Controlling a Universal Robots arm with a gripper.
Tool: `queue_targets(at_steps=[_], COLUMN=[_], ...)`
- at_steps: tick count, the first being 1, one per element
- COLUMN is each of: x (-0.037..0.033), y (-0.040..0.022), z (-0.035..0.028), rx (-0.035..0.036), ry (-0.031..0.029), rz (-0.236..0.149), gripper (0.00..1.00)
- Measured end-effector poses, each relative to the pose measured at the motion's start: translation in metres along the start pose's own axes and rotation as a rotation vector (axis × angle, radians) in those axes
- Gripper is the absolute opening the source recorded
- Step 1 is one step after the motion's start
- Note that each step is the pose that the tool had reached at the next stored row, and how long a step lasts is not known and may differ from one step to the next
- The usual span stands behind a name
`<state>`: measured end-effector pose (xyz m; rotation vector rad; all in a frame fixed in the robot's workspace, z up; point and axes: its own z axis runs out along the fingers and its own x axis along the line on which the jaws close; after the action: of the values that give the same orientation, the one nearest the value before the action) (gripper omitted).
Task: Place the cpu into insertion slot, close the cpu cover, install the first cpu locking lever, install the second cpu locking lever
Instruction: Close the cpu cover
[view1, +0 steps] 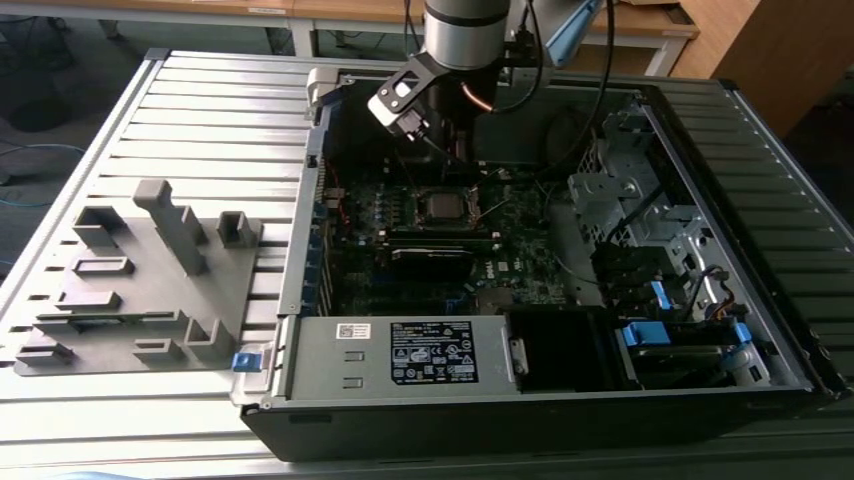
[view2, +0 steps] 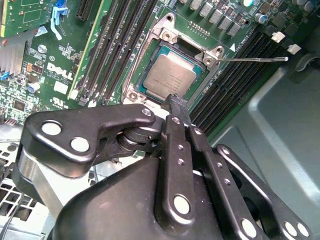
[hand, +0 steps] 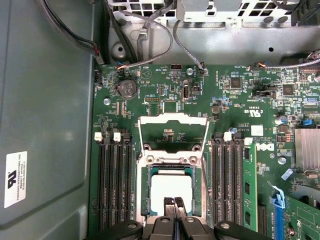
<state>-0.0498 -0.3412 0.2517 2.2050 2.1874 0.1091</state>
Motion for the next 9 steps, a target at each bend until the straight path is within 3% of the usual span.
queue_targets(at_steps=[9], x=[0.0001], y=[0.0002], z=[-0.0023], rx=[0.0000], ry=[0.0000], rz=[0.000], gripper=[0.11])
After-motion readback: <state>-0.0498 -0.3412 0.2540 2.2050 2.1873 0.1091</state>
